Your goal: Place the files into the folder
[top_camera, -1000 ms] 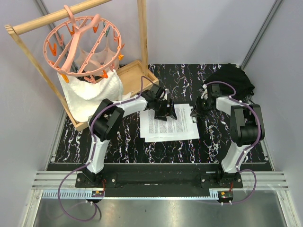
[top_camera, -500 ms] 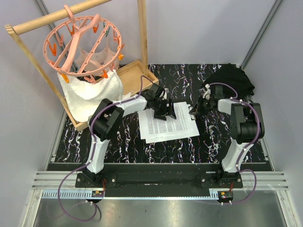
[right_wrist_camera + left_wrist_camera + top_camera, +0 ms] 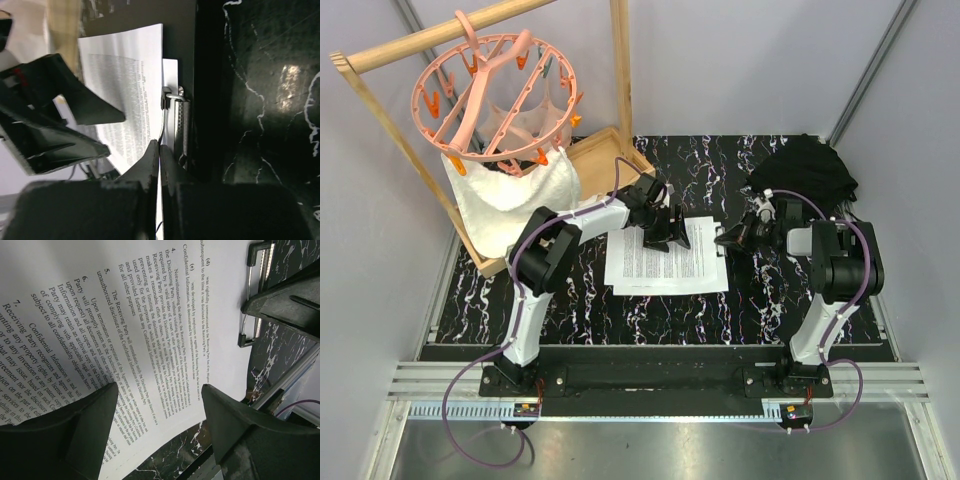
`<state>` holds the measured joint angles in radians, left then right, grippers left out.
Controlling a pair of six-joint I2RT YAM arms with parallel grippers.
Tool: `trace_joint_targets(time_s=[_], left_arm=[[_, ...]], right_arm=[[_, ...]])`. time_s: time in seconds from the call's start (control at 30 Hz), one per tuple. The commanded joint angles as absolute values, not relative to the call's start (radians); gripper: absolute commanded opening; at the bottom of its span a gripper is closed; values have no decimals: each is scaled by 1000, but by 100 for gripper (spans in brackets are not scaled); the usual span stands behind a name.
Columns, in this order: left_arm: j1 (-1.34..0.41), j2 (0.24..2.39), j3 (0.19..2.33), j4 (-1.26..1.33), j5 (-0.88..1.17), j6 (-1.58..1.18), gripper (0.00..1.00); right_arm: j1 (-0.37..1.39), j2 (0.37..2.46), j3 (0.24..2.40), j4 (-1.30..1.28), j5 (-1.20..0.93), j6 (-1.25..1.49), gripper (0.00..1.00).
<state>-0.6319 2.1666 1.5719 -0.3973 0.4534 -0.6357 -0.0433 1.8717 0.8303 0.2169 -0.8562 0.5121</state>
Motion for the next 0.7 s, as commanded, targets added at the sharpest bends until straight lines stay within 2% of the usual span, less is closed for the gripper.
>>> trace_joint_targets(time_s=[0.0, 0.23, 0.67], left_arm=[[-635, 2218, 1577, -408, 413, -604, 76], [-635, 2218, 1566, -408, 419, -603, 75], [-638, 2224, 1583, -393, 442, -600, 75]], right_arm=[[-49, 1836, 770, 517, -1041, 701, 0], [-49, 1972, 678, 1174, -1132, 1153, 0], [-48, 1997, 646, 1353, -1160, 1278, 0]])
